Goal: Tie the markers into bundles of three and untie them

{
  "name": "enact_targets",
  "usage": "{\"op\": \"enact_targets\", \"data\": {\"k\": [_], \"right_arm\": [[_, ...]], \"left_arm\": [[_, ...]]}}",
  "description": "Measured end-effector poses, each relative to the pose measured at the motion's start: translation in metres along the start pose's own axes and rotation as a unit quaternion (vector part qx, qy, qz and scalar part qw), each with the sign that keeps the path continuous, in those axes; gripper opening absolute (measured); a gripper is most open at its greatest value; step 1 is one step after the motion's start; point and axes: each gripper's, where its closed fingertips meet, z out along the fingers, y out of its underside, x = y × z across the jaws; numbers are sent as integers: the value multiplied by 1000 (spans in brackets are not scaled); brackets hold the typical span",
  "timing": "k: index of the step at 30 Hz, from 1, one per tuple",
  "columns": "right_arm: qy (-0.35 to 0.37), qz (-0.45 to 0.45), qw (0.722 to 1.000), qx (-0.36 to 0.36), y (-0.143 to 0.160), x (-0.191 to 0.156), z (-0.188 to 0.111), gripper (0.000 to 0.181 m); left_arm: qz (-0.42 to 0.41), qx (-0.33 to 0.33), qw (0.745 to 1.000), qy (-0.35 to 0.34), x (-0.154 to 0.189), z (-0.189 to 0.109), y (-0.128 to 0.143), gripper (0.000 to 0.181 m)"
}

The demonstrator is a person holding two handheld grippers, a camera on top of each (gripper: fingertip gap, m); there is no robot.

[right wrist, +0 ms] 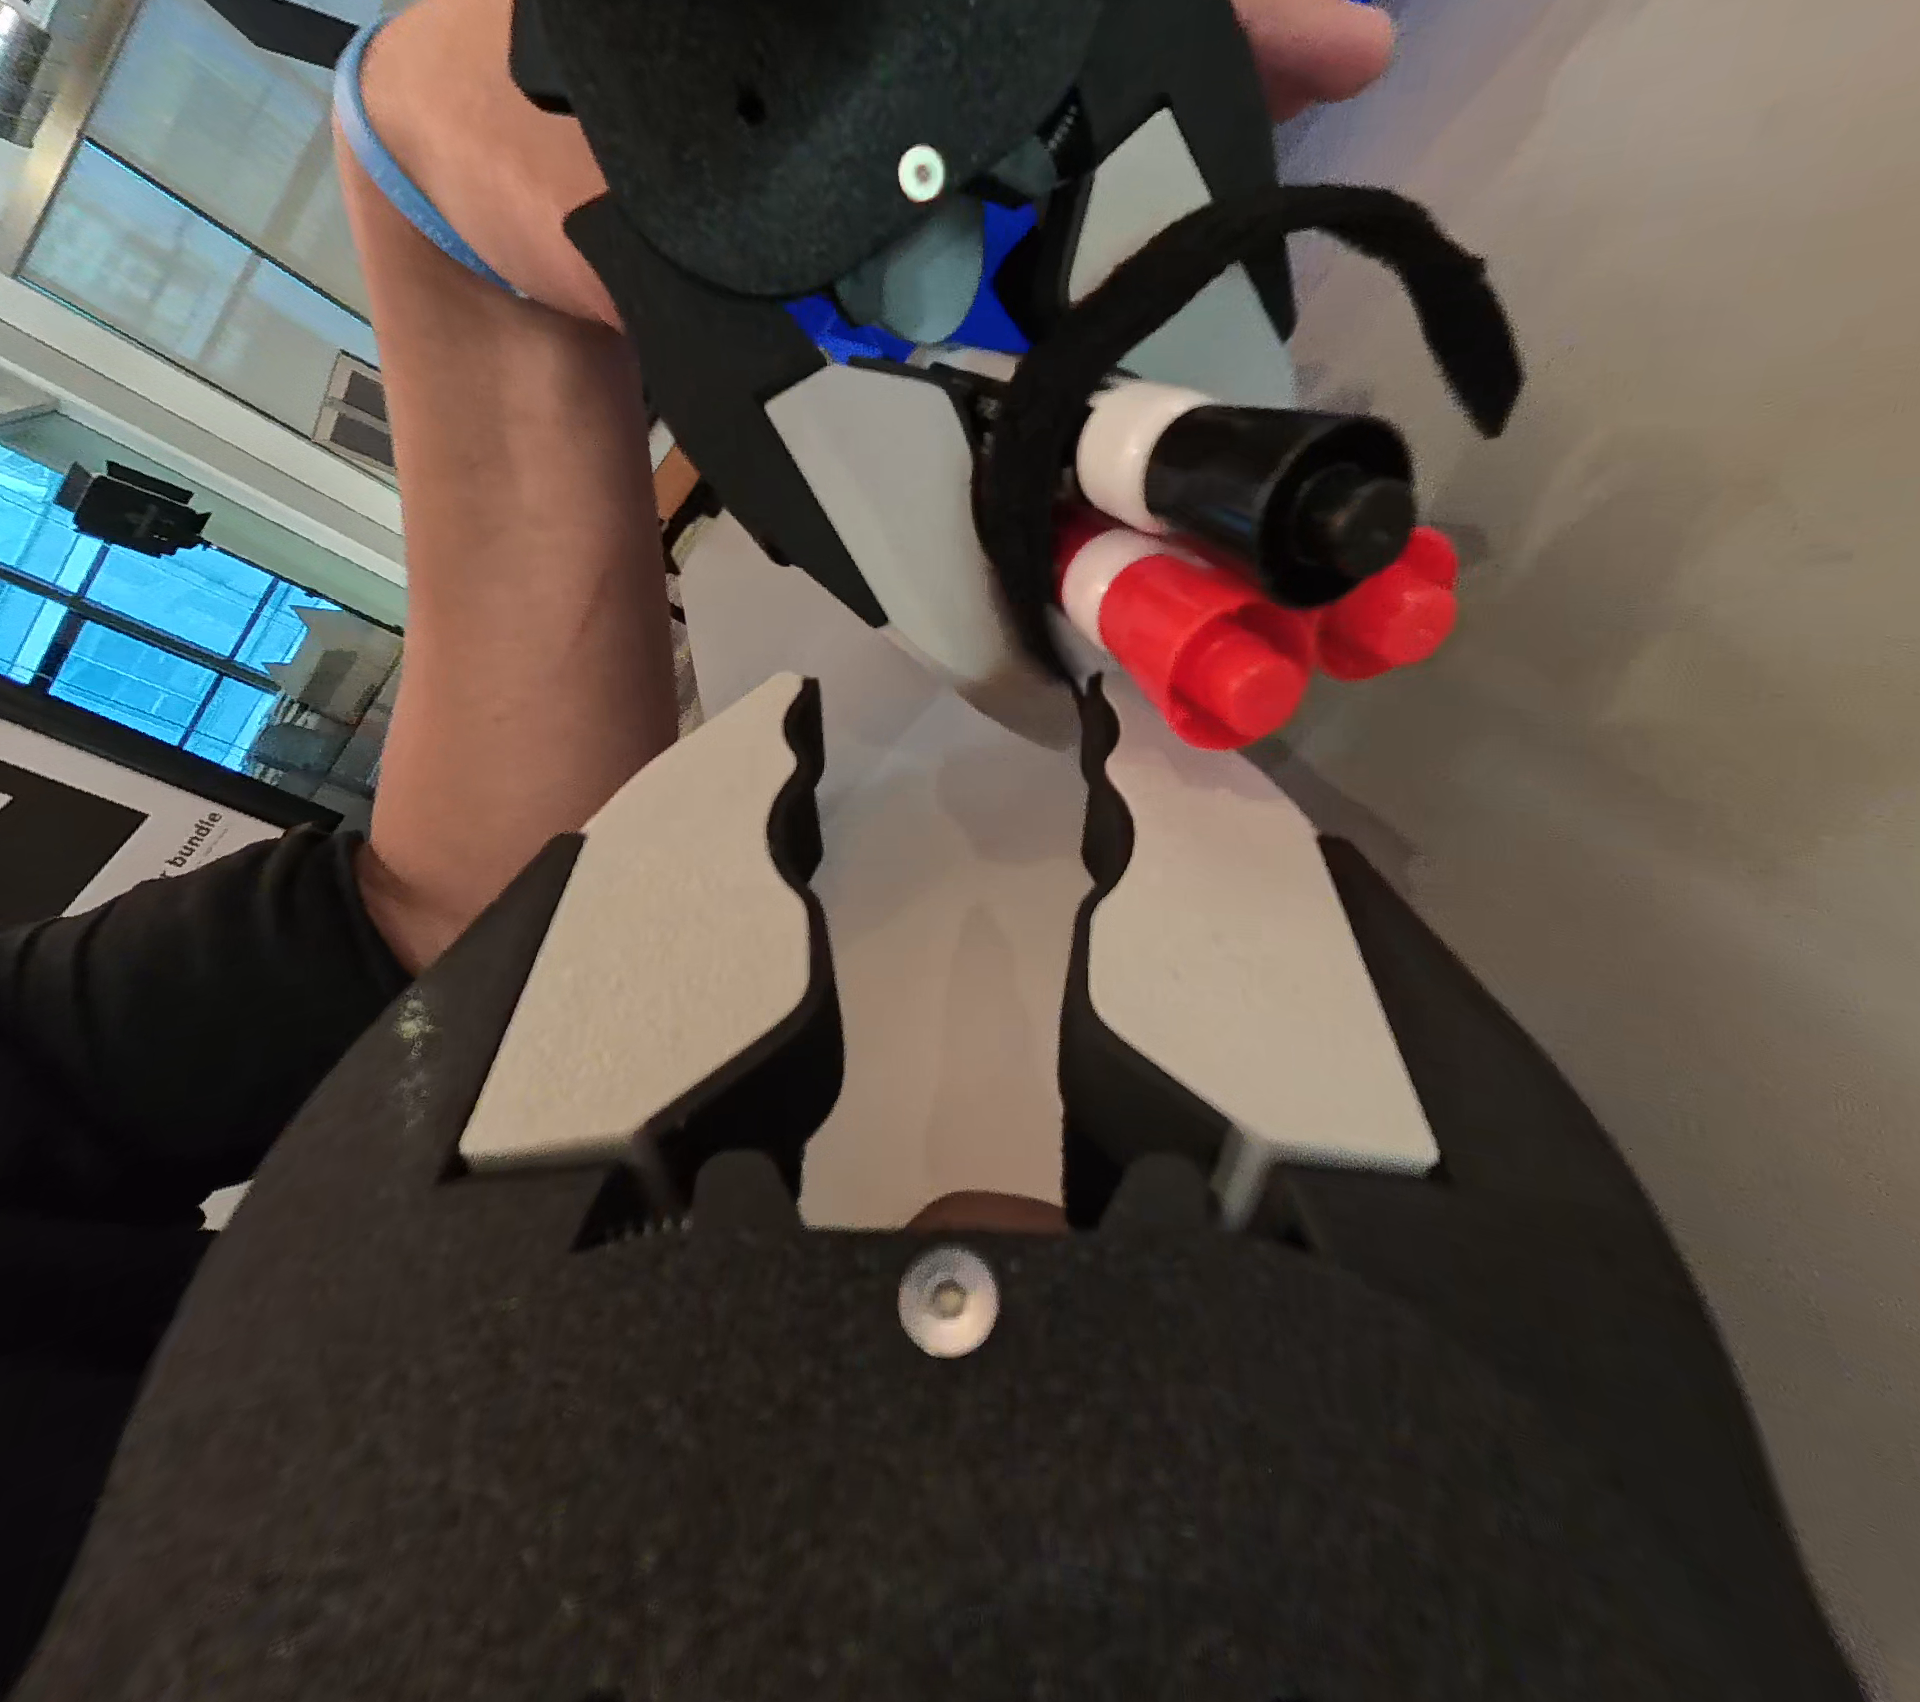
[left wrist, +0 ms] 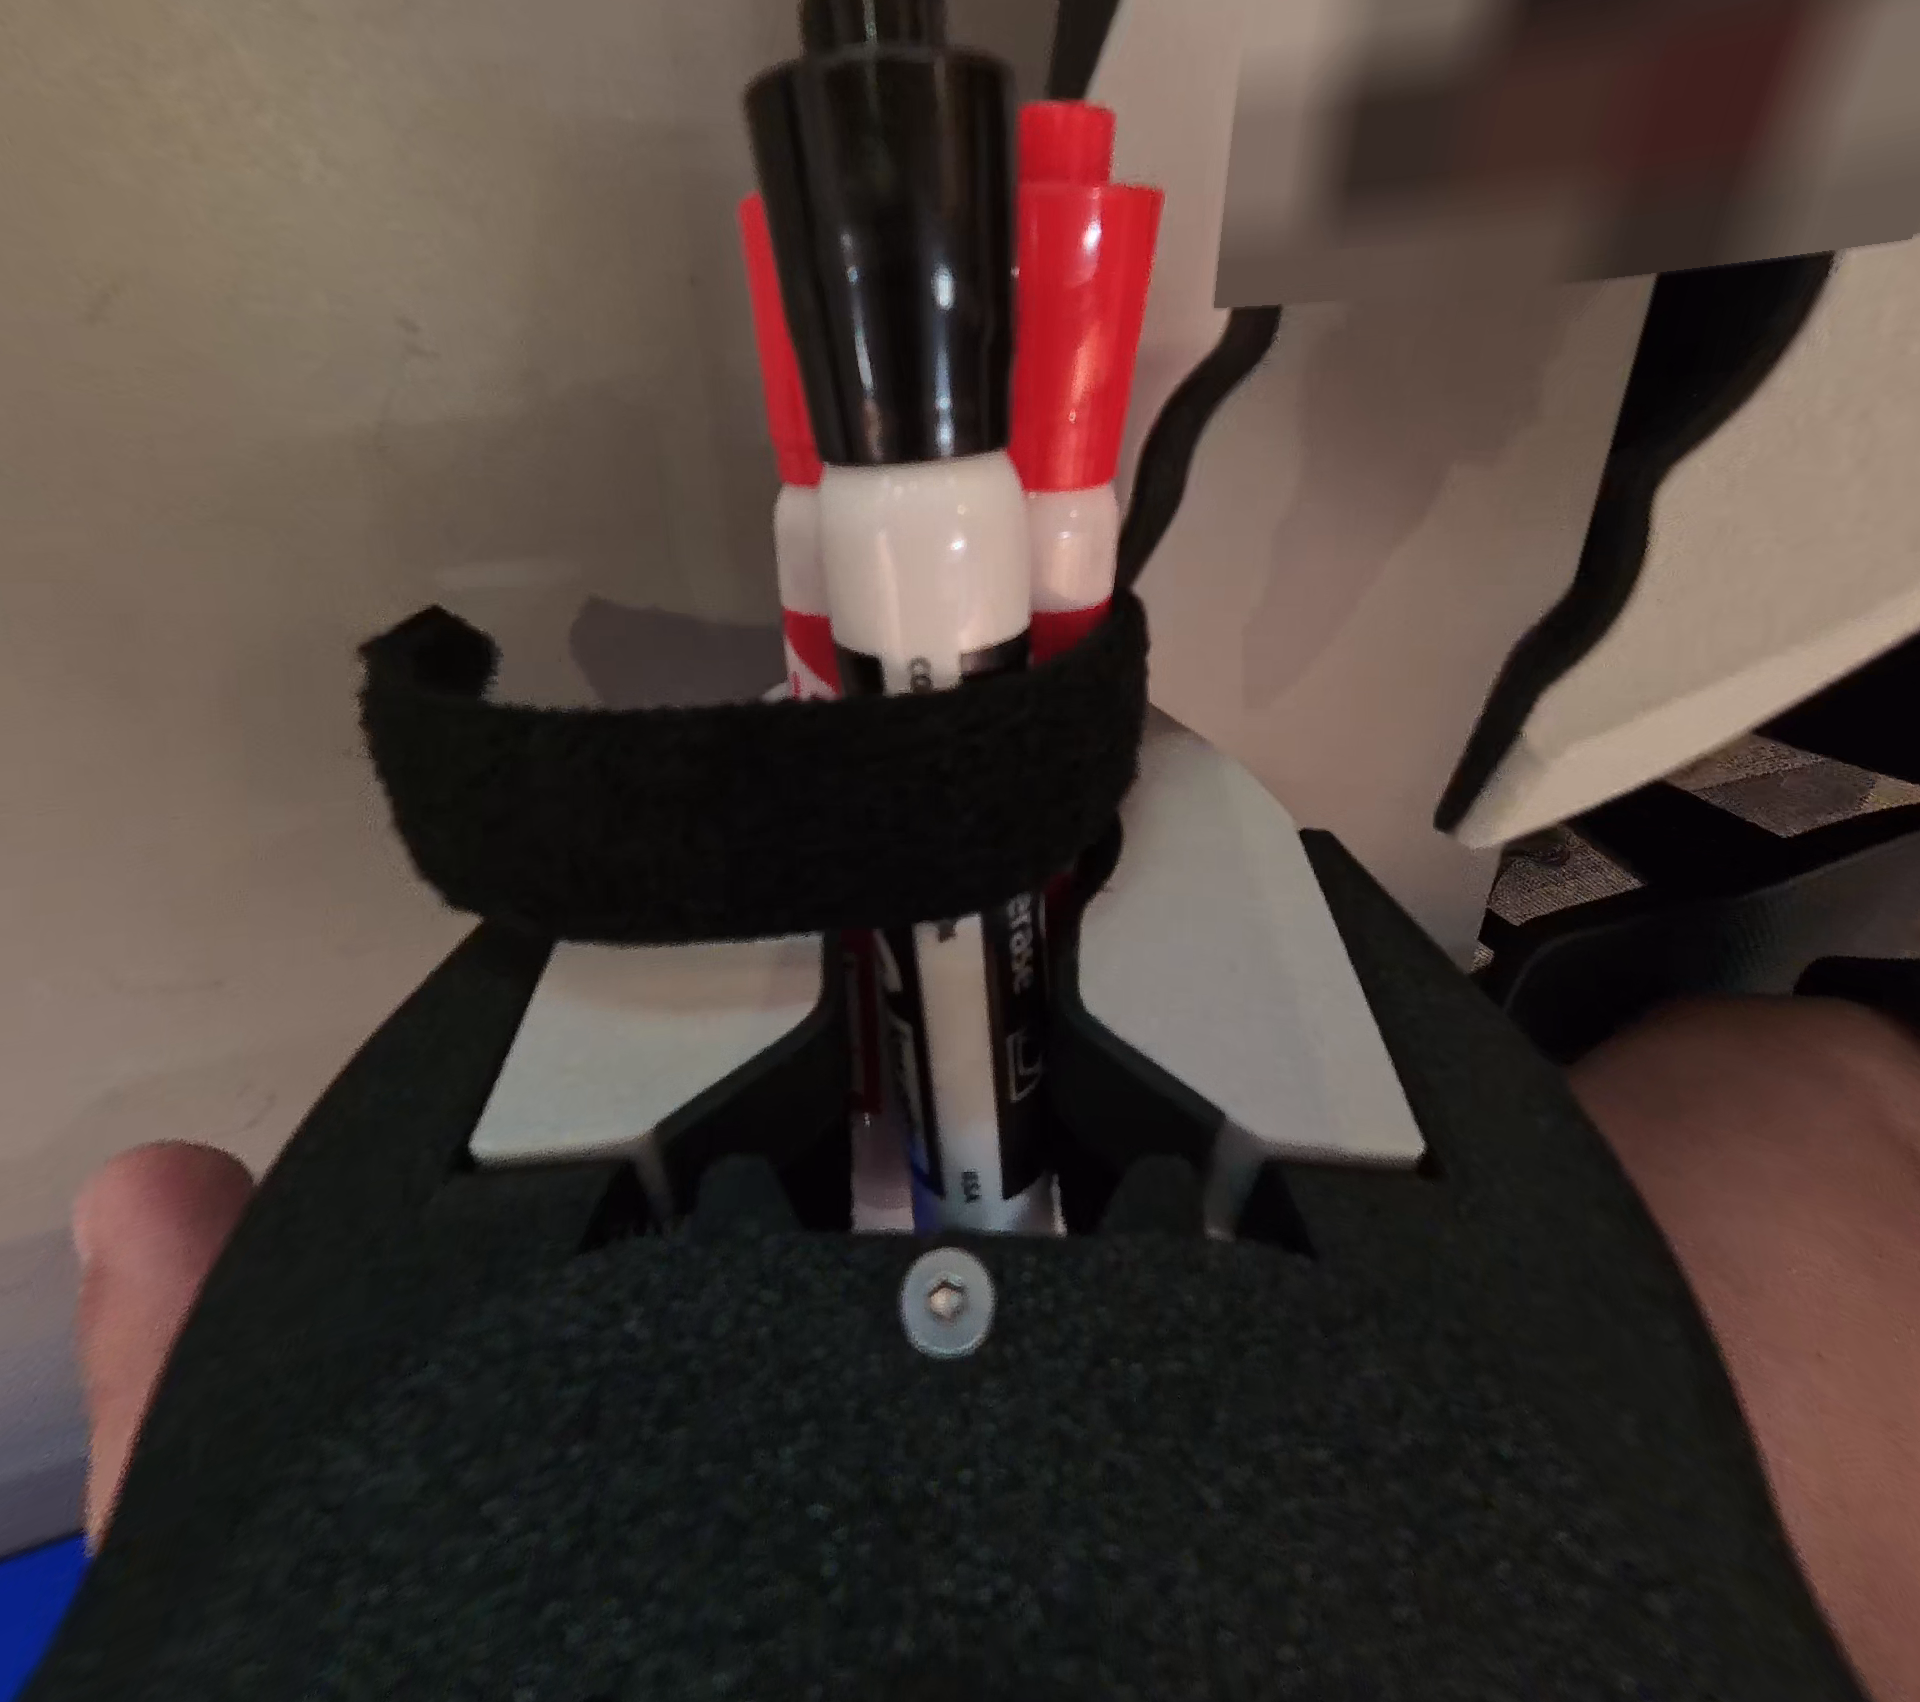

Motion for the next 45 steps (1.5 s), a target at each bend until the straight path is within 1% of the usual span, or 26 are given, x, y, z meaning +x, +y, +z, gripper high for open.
{"op": "enact_targets", "data": {"k": [6, 9, 12, 14, 16, 18, 19, 20, 21, 23, 24, 26, 28, 29, 30, 32, 34, 36, 37, 40, 45], "right_arm": [[-16, 34, 999, 16, -6, 4, -4, 47], [-18, 28, 999, 9, -2, 1, -7, 47], [23, -44, 999, -16, 4, 3, -21, 46], [31, -120, 992, -22, 0, 0, -33, 40], [77, -230, 969, -46, -11, 13, -45, 40], [98, -332, 932, -105, -20, 29, -50, 41], [139, -360, 915, -117, -33, 46, -52, 44], [166, -382, 900, -129, -46, 62, -51, 44], [167, -390, 894, -142, -53, 74, -46, 43], [157, -349, 906, -181, -59, 100, -32, 40], [142, -314, 916, -204, -57, 108, -24, 35], [105, -240, 938, -226, -54, 116, -9, 30], [86, -183, 943, -264, -44, 123, -1, 26], [84, -160, 944, -277, -41, 125, 0, 13], [85, -142, 947, -276, -42, 127, -1, 4], [81, -146, 955, -245, -56, 124, -2, 3], [104, -200, 955, -193, -81, 118, -10, 2], [91, -264, 950, -137, -103, 91, -16, 2], [90, -304, 941, -115, -110, 76, -20, 2], [96, -396, 907, -105, -107, 45, -28, 2], [75, -448, 886, -96, -86, 5, -27, 2]], "left_arm": [[3, -2, 1000, -1, 1, 0, -1, 42], [1, -4, 1000, 0, 0, 1, 0, 41], [-3, 1, 1000, -3, -2, -1, 2, 42], [-6, 8, 1000, -6, -4, -5, 4, 42], [-12, 12, 1000, -11, -5, -9, 9, 42], [-23, 10, 1000, -18, -8, -13, 16, 42], [-28, 9, 999, -22, -8, -16, 19, 42], [-33, 9, 999, -25, -9, -19, 23, 42], [-38, 10, 999, -30, -10, -21, 25, 42], [-43, 14, 998, -33, -10, -25, 27, 42], [-43, 15, 998, -33, -9, -26, 28, 42], [-44, 21, 998, -33, -9, -27, 28, 42], [-47, 28, 998, -29, -8, -27, 29, 41], [-47, 29, 998, -27, -7, -27, 30, 42], [-48, 29, 998, -25, -7, -25, 32, 42], [-51, 27, 998, -19, -6, -22, 33, 42], [-50, 24, 998, -14, -6, -17, 31, 42], [-46, 18, 999, -8, -6, -12, 28, 41], [-45, 17, 999, -4, -7, -10, 26, 42], [-40, 21, 999, 4, -8, -6, 19, 41], [-42, 13, 999, -6, -12, -5, 15, 41]]}}
